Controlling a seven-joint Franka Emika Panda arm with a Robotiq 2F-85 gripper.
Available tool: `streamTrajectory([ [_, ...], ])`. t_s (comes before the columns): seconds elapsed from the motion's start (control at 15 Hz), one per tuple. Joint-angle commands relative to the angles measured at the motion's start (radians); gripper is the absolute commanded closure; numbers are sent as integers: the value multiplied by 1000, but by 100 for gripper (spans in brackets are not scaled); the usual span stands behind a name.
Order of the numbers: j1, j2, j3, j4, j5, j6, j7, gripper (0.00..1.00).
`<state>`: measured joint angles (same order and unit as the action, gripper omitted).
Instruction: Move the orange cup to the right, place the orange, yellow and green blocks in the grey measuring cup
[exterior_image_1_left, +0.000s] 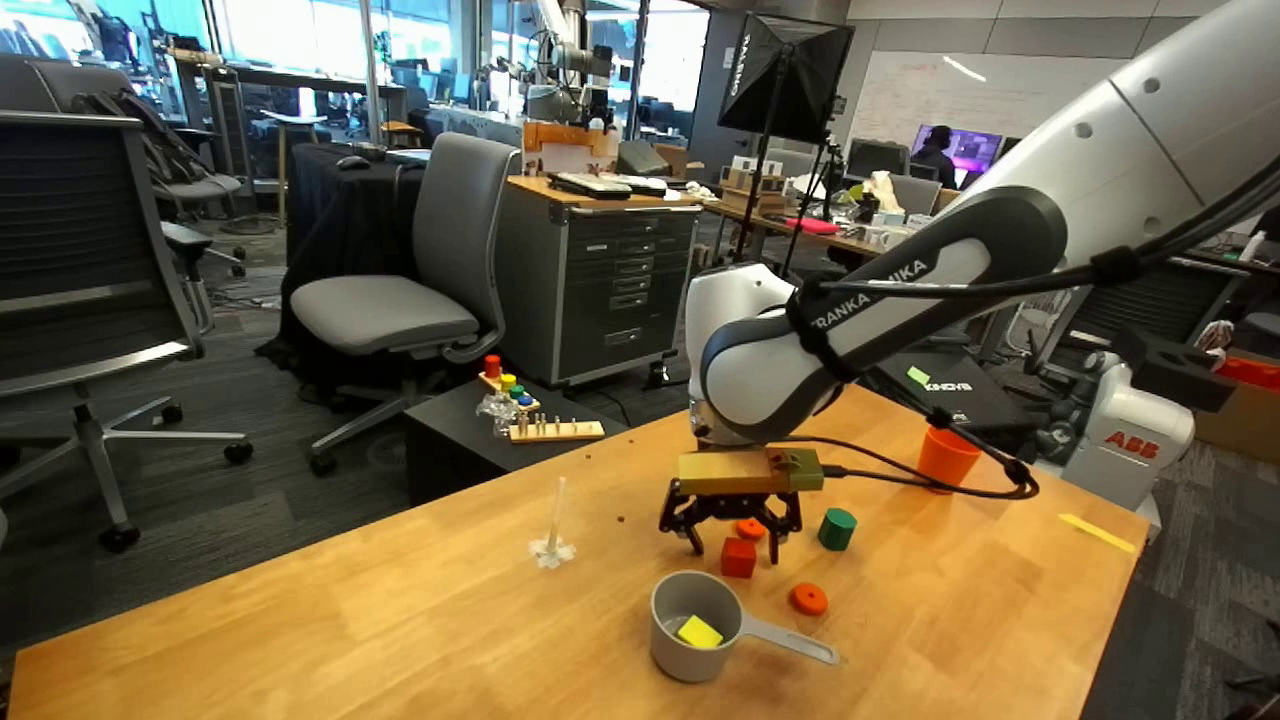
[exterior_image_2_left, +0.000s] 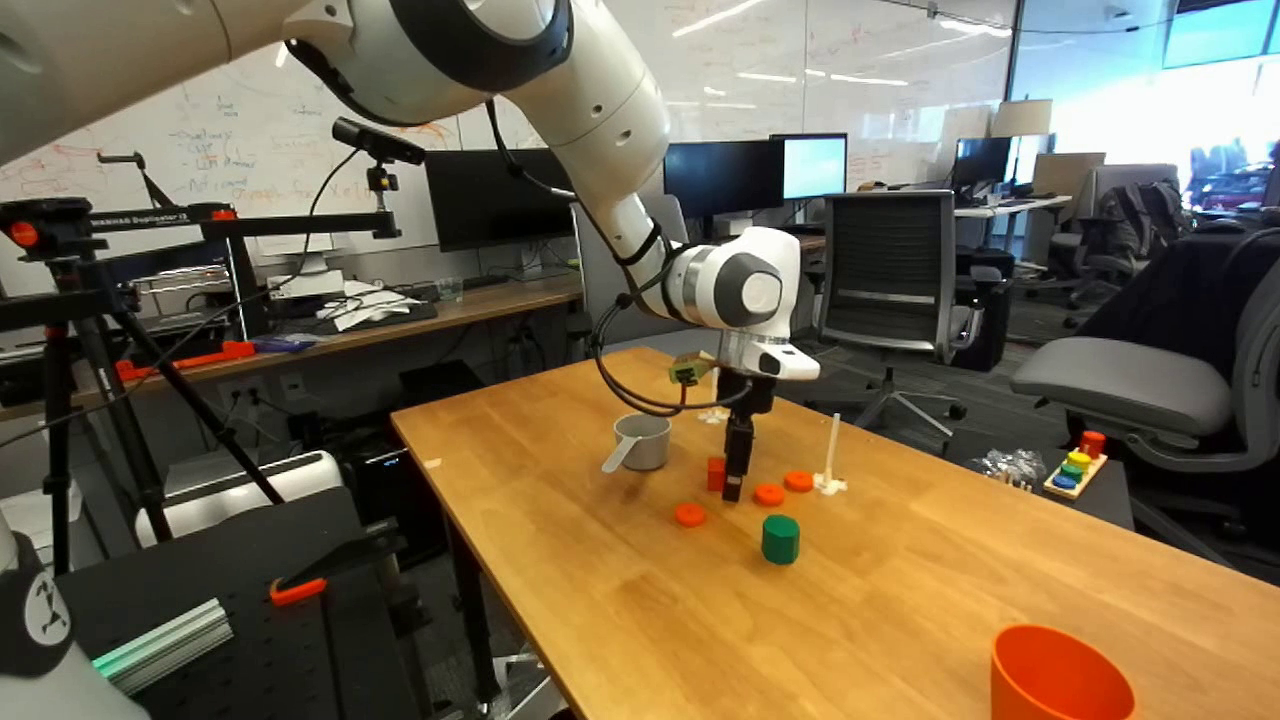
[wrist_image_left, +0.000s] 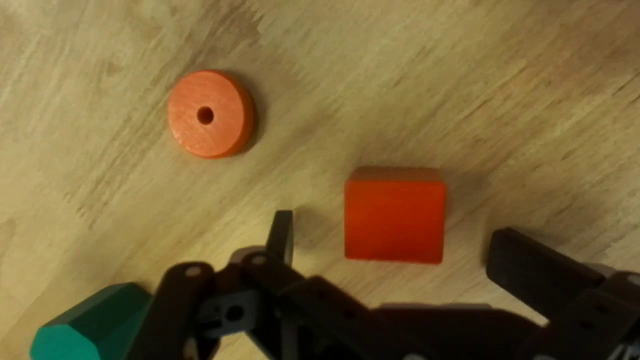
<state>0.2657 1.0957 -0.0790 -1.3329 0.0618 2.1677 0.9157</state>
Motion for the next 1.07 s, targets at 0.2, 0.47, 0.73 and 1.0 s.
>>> streamTrajectory([
  [0.2, -3, -43, 21, -84, 14, 50, 21, 26],
  [0.47, -3, -74, 19, -120, 12, 54, 19, 57],
  [0.73, -11, -115, 23, -145, 15, 48, 8, 82],
  [1.0, -39, -181, 53, -163, 55, 42, -21, 82],
])
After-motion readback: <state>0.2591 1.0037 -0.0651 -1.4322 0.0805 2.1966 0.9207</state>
